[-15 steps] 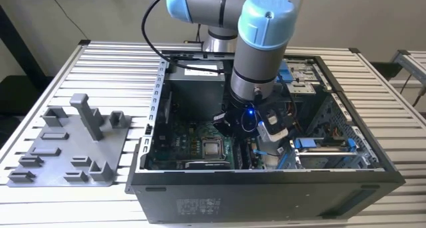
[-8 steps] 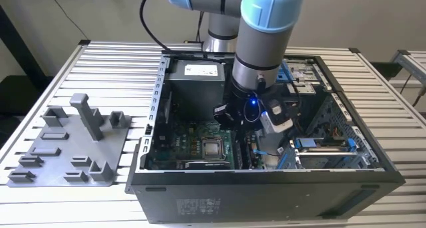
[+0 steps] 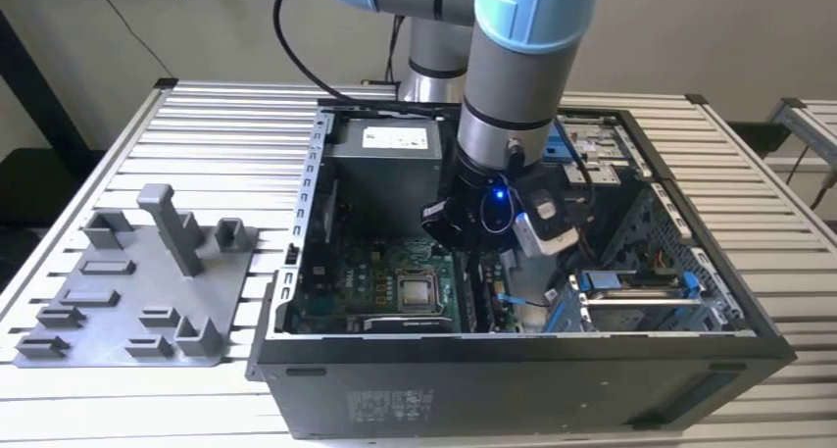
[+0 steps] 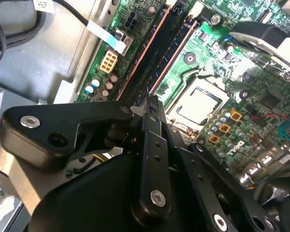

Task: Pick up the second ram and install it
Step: 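Insert the second ram into the second slot, then press down the second ram until it locks into place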

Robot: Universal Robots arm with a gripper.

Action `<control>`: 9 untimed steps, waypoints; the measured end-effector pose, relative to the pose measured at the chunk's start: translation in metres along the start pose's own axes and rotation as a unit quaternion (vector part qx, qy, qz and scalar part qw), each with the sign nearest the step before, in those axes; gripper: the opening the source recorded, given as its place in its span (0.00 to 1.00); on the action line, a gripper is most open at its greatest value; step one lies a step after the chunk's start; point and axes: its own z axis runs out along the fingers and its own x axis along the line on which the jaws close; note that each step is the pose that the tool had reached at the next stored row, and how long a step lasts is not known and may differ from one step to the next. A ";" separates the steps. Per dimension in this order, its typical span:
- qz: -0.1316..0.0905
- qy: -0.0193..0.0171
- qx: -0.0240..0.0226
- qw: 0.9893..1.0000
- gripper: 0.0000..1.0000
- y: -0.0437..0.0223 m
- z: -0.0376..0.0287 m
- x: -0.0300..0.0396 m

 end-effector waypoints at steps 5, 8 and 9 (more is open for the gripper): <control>0.000 0.000 0.000 1.000 0.11 0.0000 -0.0021 0.0000; 0.000 0.000 0.000 1.000 0.11 0.0000 -0.0024 0.0000; 0.000 0.000 0.000 1.000 0.11 0.0000 -0.0025 0.0000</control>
